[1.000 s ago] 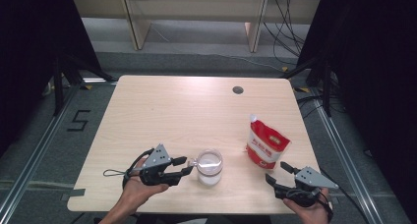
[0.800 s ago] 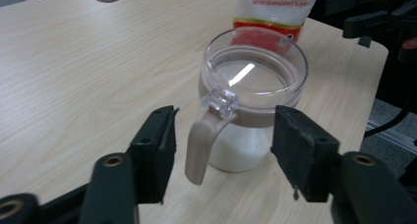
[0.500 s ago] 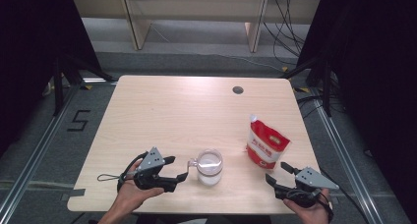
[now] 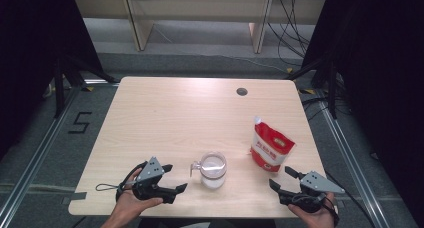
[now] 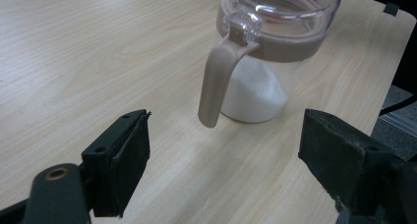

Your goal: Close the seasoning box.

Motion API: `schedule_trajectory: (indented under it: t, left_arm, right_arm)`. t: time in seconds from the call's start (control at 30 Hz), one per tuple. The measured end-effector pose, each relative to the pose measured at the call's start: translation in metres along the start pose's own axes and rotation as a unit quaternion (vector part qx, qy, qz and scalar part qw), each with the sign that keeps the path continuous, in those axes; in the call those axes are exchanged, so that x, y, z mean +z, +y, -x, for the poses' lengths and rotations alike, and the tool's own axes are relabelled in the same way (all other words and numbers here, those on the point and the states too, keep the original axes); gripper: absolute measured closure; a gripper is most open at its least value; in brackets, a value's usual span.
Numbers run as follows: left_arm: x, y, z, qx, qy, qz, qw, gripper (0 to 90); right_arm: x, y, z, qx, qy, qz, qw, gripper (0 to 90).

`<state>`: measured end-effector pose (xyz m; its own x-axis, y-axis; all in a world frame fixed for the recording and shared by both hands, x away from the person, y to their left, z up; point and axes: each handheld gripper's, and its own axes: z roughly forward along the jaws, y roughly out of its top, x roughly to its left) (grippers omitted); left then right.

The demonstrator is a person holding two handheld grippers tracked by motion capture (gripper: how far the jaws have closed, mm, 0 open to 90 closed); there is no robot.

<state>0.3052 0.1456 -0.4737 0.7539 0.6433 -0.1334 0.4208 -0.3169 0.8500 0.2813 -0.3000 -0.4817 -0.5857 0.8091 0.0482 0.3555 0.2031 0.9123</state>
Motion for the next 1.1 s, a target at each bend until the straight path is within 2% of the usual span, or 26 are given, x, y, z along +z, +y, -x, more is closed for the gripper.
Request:
schedule_trajectory:
  t: [0.07,0.1,0.13,0.17,0.2,0.23,0.27,0.33,0.37,0.4,0.43,0.5,0.57,0.6,0.63,0.67,0.7,0.73,0.77,0.8,0.83,0.87,0.9,1.0,1.1]
  left_arm:
    - [-0.001,-0.002,0.0,-0.001,0.002,-0.009,1.0,17.9]
    - [-0.001,-0.003,-0.001,0.001,0.003,-0.012,0.9999,17.2]
    - [-0.001,-0.004,-0.001,0.001,0.001,-0.013,0.9999,16.6]
    - [0.0,-0.005,0.0,-0.001,0.003,-0.011,0.9999,16.6]
    - [-0.001,-0.006,0.0,0.007,0.009,-0.02,0.9997,16.5]
    - [0.001,-0.007,0.001,0.004,0.003,-0.013,0.9999,16.4]
    - [0.001,-0.008,0.001,0.008,0.004,-0.022,0.9997,16.2]
    - [0.002,-0.01,0.002,0.012,0.002,-0.027,0.9996,16.1]
    - [0.003,-0.011,0.002,0.012,0.0,-0.028,0.9996,16.1]
    - [0.004,-0.012,0.003,0.011,-0.001,-0.027,0.9996,16.1]
    - [0.005,-0.013,0.003,0.01,-0.002,-0.028,0.9996,16.1]
    - [0.008,-0.015,0.004,0.013,-0.005,-0.037,0.9992,16.0]
    - [0.009,-0.016,0.005,0.014,-0.003,-0.038,0.9992,16.0]
    - [0.009,-0.016,0.004,0.022,-0.001,-0.044,0.9988,16.0]
    - [0.009,-0.016,0.004,0.02,-0.001,-0.044,0.9988,16.0]
    - [0.01,-0.017,0.005,0.01,-0.005,-0.034,0.9994,16.0]
    - [0.009,-0.016,0.005,0.01,-0.004,-0.033,0.9994,16.0]
    - [0.008,-0.016,0.004,0.018,-0.005,-0.042,0.999,16.0]
    - [0.008,-0.016,0.005,0.009,-0.003,-0.037,0.9993,16.1]
    - [0.008,-0.016,0.005,0.009,-0.001,-0.036,0.9993,16.0]
    - [0.008,-0.016,0.004,0.009,-0.002,-0.036,0.9993,16.0]
    - [0.008,-0.016,0.004,0.009,-0.004,-0.036,0.9993,16.0]
    - [0.009,-0.016,0.005,0.007,-0.005,-0.034,0.9994,16.0]
    - [0.008,-0.016,0.003,0.017,-0.004,-0.034,0.9993,16.0]
    - [0.008,-0.016,0.004,0.006,-0.004,-0.032,0.9995,16.0]
  right_arm:
    - [-0.001,0.0,-0.002,0.011,0.005,-0.004,0.9999,24.4]
    - [0.0,0.0,0.0,-0.002,0.001,-0.002,1.0,23.2]
    - [-0.001,-0.001,-0.003,0.015,0.004,-0.008,0.9999,21.9]
    - [0.0,-0.001,0.0,0.005,0.005,-0.003,1.0,20.0]
    - [0.0,-0.001,-0.001,0.009,0.005,-0.003,0.9999,18.4]
    - [0.0,-0.001,-0.002,0.013,0.002,-0.007,0.9999,18.0]
    - [-0.001,-0.002,-0.004,0.023,0.003,-0.014,0.9996,17.6]
    - [0.001,-0.003,-0.001,0.001,0.001,-0.014,0.9999,15.7]
    - [0.001,-0.003,-0.003,0.01,0.007,-0.024,0.9996,15.7]
    - [0.002,-0.004,-0.002,0.002,0.009,-0.024,0.9997,15.7]
    - [0.001,-0.004,-0.004,0.016,0.009,-0.029,0.9994,15.7]
    - [0.002,-0.005,-0.003,0.001,0.01,-0.03,0.9995,15.7]
    - [0.003,-0.005,-0.003,0.001,0.01,-0.03,0.9995,15.7]
    - [0.003,-0.005,-0.003,-0.002,0.009,-0.033,0.9994,15.7]
    - [0.003,-0.005,-0.003,-0.004,0.008,-0.034,0.9994,15.8]
    - [0.003,-0.005,-0.003,-0.003,0.008,-0.035,0.9993,15.8]
    - [0.003,-0.005,-0.003,-0.005,0.007,-0.034,0.9994,15.8]
    - [0.004,-0.005,-0.003,-0.007,0.011,-0.035,0.9993,15.8]
    - [0.004,-0.005,-0.003,-0.009,0.011,-0.034,0.9993,15.8]
    - [0.004,-0.005,-0.002,-0.021,0.008,-0.031,0.9993,15.9]
    - [0.003,-0.005,-0.004,-0.005,0.012,-0.035,0.9993,15.9]
    - [0.003,-0.005,-0.004,-0.002,0.013,-0.033,0.9994,15.9]
    - [0.003,-0.005,-0.004,-0.005,0.012,-0.034,0.9993,15.9]
    - [0.003,-0.005,-0.004,-0.007,0.011,-0.033,0.9994,15.9]
    - [0.003,-0.005,-0.004,-0.007,0.01,-0.033,0.9994,15.9]
